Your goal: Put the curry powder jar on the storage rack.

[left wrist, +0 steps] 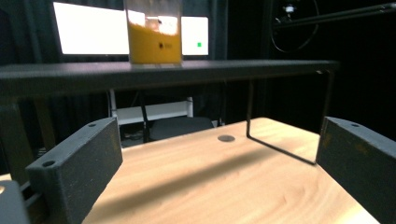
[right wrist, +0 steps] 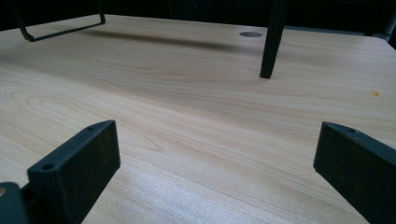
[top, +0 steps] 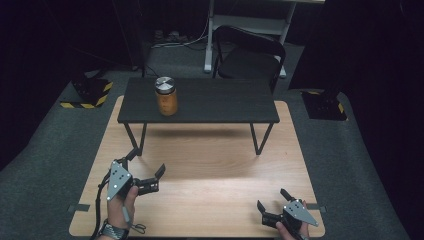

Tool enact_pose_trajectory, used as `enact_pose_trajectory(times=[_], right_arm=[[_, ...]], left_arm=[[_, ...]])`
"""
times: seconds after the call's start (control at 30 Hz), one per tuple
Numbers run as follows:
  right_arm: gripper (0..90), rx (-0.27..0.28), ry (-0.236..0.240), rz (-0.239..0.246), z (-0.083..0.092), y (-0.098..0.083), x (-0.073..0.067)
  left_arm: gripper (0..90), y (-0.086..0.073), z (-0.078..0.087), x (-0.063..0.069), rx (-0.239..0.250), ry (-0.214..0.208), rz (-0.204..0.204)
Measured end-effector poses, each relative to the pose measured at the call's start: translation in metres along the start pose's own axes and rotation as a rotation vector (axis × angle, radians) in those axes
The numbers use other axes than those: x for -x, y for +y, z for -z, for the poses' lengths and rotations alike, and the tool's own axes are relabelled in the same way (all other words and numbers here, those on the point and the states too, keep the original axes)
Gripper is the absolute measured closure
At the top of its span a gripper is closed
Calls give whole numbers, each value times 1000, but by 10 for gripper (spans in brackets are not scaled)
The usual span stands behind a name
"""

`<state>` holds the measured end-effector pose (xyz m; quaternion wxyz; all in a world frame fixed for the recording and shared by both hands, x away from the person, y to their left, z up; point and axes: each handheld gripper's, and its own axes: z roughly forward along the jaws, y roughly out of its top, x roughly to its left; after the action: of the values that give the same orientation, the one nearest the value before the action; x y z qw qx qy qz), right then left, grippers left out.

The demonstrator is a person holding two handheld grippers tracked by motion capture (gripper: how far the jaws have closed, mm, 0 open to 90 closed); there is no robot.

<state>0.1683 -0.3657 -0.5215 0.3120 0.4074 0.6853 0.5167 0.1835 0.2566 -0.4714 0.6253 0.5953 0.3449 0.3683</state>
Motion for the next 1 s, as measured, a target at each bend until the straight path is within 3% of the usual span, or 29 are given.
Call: enact_pose_trajectory(times=[0.2, 0.37, 0.57, 1.0], right_arm=[[2, 0, -2, 2, 0, 0, -1], [2, 0, -4, 4, 0, 0, -1], [2, -1, -7, 4, 0, 0, -2], [2, -1, -8, 6, 0, 0, -2]], left_arm=[[5, -13, 14, -3, -48, -37, -5], [5, -28, 25, -4, -98, -50, 16], [5, -36, 28, -3, -143, -61, -3], [5, -53, 33, -7, -249, -74, 26]])
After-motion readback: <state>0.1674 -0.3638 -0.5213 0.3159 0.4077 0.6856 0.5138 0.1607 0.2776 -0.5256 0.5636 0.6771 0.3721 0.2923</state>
